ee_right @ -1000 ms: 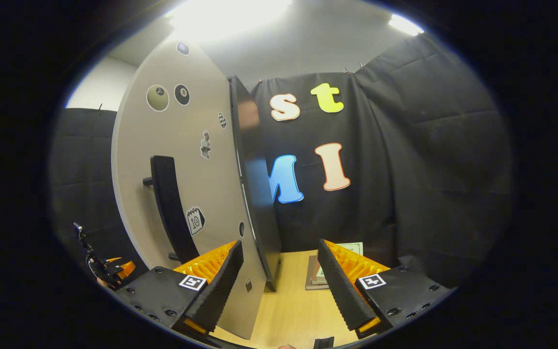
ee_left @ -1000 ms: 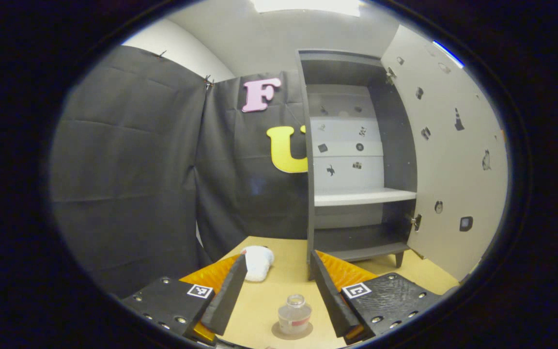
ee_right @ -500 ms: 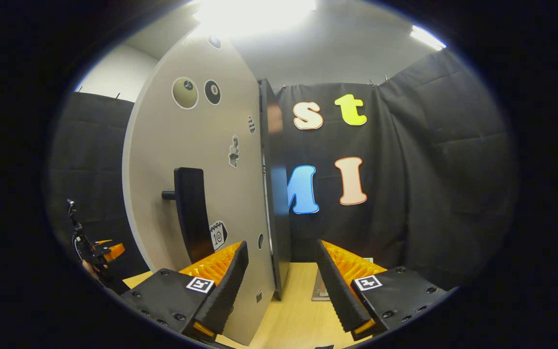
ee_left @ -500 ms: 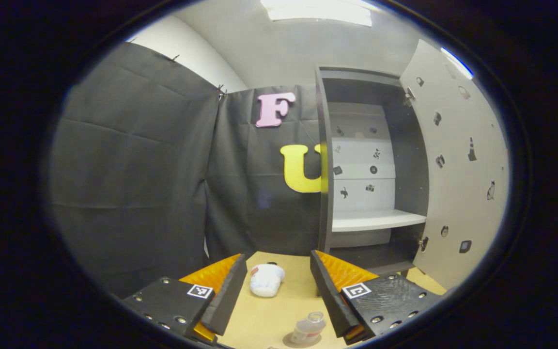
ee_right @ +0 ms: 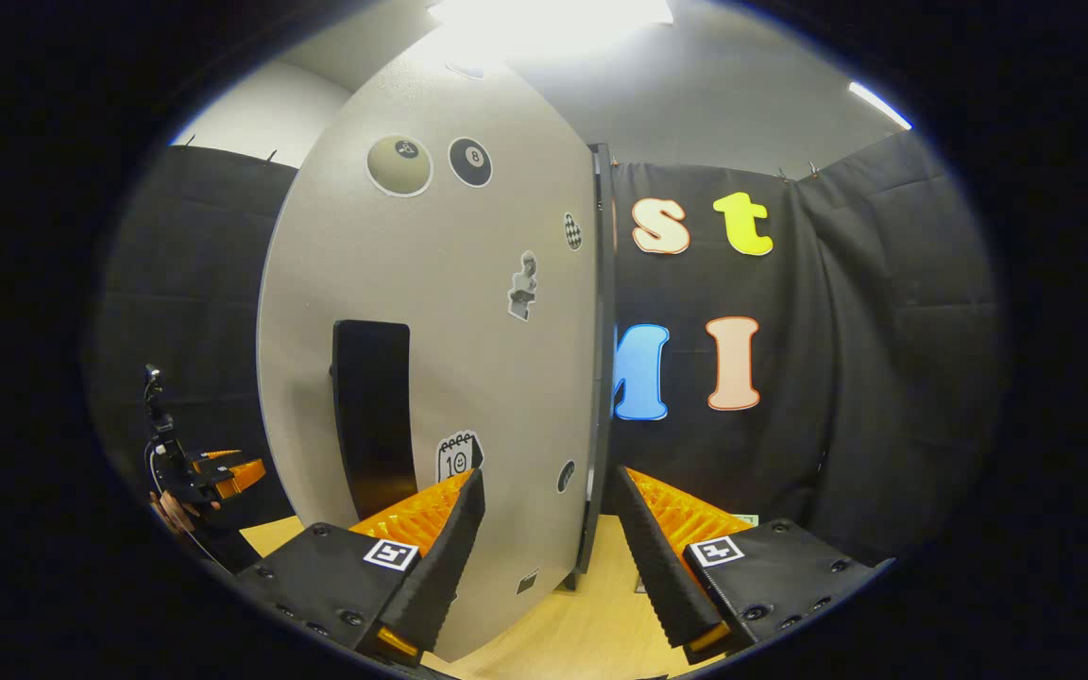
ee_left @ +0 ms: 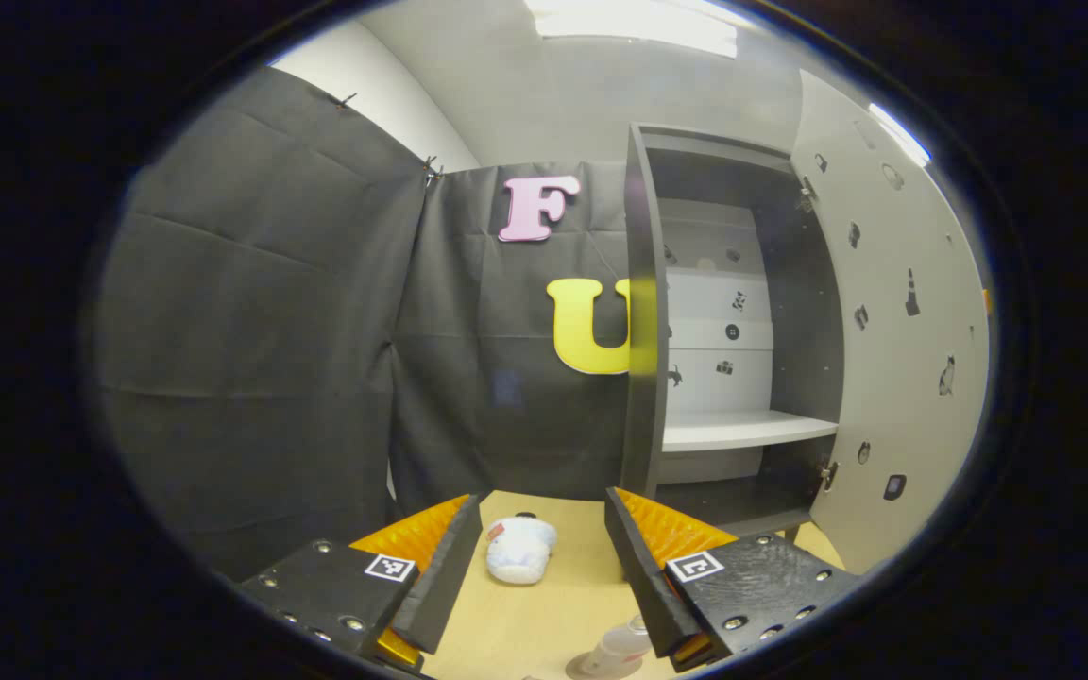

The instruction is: Open the cabinet door with the right hand, grasp the bottle in the cabinet with the left hand and place it on the coaster, then close the cabinet door with the right hand.

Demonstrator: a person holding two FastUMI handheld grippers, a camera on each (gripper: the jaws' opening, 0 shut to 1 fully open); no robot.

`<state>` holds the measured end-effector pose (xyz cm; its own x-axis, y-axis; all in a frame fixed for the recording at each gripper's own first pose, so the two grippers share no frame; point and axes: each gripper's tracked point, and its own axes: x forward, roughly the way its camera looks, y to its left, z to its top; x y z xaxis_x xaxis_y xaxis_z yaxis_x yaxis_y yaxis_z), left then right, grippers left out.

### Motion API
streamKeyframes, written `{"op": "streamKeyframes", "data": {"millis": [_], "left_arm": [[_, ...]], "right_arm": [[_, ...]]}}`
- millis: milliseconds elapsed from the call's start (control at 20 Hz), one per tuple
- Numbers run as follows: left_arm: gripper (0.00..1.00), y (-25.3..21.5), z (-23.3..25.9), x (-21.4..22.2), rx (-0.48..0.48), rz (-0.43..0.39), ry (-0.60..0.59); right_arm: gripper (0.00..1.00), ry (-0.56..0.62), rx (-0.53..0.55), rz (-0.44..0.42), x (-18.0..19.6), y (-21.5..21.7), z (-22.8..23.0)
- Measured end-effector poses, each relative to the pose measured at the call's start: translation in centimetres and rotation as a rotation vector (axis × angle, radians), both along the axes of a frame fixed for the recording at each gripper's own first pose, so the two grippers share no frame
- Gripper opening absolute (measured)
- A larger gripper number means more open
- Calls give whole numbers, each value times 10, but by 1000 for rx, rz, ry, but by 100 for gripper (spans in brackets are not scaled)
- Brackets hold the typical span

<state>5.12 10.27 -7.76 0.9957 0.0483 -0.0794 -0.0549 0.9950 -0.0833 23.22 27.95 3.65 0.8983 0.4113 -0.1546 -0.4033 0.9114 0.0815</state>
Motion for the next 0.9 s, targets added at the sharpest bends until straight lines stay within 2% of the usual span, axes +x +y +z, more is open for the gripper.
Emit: {"op": "streamKeyframes", "data": {"millis": [750, 900], "left_arm": [[80, 70, -14, 20, -14, 16, 19], [80, 83, -19, 24, -19, 21, 24]], "right_arm": [[89, 42, 67, 48, 43, 89, -7], [91, 44, 53, 33, 47, 104, -12]]}}
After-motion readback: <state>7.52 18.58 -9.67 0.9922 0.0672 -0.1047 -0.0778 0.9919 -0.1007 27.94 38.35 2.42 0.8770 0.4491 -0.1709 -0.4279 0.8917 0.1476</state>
